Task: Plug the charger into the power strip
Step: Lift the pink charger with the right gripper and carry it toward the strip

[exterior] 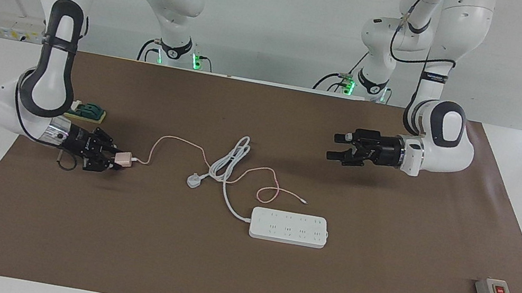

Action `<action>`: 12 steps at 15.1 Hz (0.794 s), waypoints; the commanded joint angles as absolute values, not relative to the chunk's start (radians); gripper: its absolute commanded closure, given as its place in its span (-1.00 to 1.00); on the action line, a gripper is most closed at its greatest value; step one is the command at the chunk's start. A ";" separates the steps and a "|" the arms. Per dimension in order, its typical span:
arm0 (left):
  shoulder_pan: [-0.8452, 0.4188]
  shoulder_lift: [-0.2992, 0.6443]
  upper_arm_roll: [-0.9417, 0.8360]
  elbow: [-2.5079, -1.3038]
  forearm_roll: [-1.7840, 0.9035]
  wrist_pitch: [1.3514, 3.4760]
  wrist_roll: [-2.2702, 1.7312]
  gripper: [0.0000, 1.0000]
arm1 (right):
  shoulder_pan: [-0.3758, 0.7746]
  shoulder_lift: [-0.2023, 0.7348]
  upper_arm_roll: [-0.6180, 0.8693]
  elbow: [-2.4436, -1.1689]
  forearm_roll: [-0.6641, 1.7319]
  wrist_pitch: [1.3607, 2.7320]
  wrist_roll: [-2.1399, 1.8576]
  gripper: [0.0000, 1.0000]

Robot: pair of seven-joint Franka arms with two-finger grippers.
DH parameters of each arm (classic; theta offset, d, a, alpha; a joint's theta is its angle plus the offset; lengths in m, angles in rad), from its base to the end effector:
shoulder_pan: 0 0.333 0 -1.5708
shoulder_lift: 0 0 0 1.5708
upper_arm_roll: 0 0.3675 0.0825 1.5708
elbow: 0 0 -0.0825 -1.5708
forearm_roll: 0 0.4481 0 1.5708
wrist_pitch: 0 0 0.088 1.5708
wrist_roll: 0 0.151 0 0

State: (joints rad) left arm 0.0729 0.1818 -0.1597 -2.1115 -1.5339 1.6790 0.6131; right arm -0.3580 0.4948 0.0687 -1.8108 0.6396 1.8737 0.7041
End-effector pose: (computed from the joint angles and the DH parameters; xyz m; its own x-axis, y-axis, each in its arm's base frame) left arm 0.5987 -0.1903 0.3780 0.9944 -0.0196 -0.1035 0.1018 -0.0726 0.9921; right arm 0.6597 -0.1249 0.2244 0.2001 -0.7244 -0.6597 -0.9742 -0.2188 -0.0553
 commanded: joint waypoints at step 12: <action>0.057 0.170 -0.150 -2.114 -1.546 1.674 0.595 -1.00 | -0.066 0.328 0.094 -1.536 0.641 1.730 1.222 1.00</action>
State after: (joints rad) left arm 0.0711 0.1811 -0.1597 -2.1115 -1.5339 1.6734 0.6114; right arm -0.1177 0.3137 0.0956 -1.6037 0.6407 1.7461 1.1470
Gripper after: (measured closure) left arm 0.000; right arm 0.533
